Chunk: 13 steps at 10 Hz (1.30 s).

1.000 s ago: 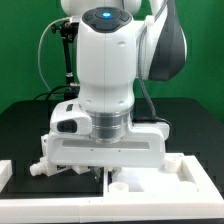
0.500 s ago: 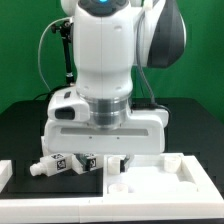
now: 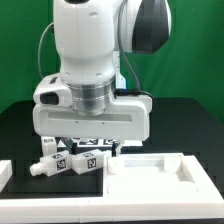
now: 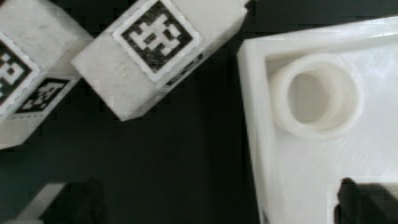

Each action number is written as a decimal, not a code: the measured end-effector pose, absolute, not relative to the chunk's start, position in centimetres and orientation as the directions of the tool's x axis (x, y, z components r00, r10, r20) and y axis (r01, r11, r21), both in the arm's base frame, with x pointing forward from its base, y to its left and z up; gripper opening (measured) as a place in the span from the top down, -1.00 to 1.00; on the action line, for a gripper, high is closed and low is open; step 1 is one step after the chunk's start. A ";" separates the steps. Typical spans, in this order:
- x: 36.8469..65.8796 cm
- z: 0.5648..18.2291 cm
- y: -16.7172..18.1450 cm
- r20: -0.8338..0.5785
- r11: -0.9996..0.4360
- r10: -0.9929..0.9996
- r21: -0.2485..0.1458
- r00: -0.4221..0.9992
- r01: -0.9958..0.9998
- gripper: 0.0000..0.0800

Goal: Assemble one leg

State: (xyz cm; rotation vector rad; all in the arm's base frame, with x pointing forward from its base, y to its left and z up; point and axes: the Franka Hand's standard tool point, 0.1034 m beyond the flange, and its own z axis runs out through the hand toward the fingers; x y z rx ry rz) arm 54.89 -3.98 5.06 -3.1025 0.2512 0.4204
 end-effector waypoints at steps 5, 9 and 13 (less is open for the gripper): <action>51.8 5.6 -4.2 -0.233 -0.925 -0.379 0.059 0.895 -0.376 -0.62; 50.4 4.3 -4.0 -0.216 -0.891 -0.448 0.032 0.867 -0.453 -0.62; 50.9 5.3 -4.5 -0.161 -0.821 -0.569 0.043 0.807 -0.570 -0.62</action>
Offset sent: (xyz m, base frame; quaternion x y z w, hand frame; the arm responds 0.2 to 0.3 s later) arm -0.0473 -0.0192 0.0195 -0.0293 0.0547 0.1957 0.9787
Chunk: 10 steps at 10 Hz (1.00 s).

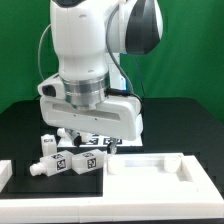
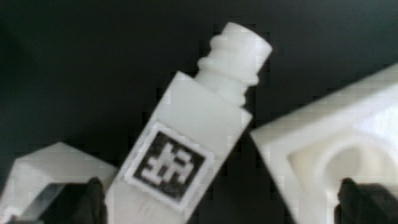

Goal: Assemble one leg

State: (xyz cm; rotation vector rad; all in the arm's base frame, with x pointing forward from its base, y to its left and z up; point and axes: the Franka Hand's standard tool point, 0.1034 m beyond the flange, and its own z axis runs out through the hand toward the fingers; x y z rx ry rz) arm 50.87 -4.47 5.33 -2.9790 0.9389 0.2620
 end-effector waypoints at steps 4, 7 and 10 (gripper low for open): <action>50.1 5.7 -3.7 -0.162 -0.749 -0.660 0.053 0.734 -0.661 -0.62; 50.1 5.7 -3.6 -0.163 -0.750 -0.658 0.053 0.735 -0.660 -0.62; 50.1 5.6 -4.4 -0.148 -0.687 -0.724 0.065 0.674 -0.724 -0.62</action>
Offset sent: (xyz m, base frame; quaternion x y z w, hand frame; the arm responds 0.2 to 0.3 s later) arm 0.0000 0.0000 0.0000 0.0000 0.0000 0.0000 1.0000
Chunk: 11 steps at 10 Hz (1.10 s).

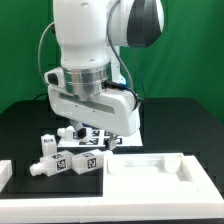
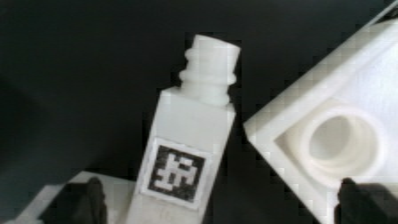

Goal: Assemble one leg

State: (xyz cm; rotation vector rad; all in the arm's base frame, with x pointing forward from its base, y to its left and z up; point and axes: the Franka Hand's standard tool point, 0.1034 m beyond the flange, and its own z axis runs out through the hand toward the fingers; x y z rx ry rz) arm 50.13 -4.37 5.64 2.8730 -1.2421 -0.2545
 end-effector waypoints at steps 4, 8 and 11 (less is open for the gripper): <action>49.6 3.4 -5.9 -0.101 -0.624 -0.781 0.079 0.617 -0.777 -0.62; 49.3 2.2 -6.7 -0.094 -0.649 -0.761 0.083 0.642 -0.756 -0.62; 49.3 2.1 -6.5 -0.096 -0.654 -0.756 0.085 0.647 -0.752 -0.55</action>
Offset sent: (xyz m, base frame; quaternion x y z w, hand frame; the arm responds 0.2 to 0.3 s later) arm 0.0098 -0.0362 -0.0218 0.0422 -0.0015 0.0108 0.9991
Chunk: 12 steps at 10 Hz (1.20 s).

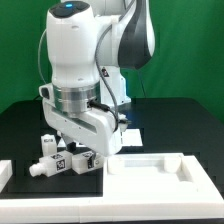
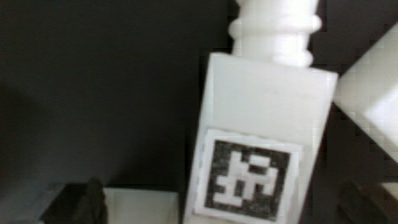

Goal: Assemble one leg

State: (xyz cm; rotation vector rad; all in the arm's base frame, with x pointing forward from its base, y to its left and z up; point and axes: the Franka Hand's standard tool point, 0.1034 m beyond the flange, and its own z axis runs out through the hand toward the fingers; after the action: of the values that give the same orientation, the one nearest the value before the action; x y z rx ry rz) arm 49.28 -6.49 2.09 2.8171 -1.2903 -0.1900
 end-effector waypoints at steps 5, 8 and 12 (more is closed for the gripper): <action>49.3 2.1 -6.5 -0.096 -0.655 -0.755 0.084 0.648 -0.751 0.30; 49.2 3.5 -5.7 -0.119 -0.669 -0.742 0.075 0.659 -0.740 0.30; 47.6 8.2 -0.2 -0.160 -0.737 -0.670 0.031 0.724 -0.675 0.30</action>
Offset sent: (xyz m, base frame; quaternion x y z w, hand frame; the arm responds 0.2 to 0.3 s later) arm 0.0000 0.0000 0.0000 0.0000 0.0000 0.0000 1.0000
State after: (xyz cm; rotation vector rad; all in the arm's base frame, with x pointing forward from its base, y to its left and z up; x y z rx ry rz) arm 47.63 -0.21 8.22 2.9445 -1.1492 -0.2553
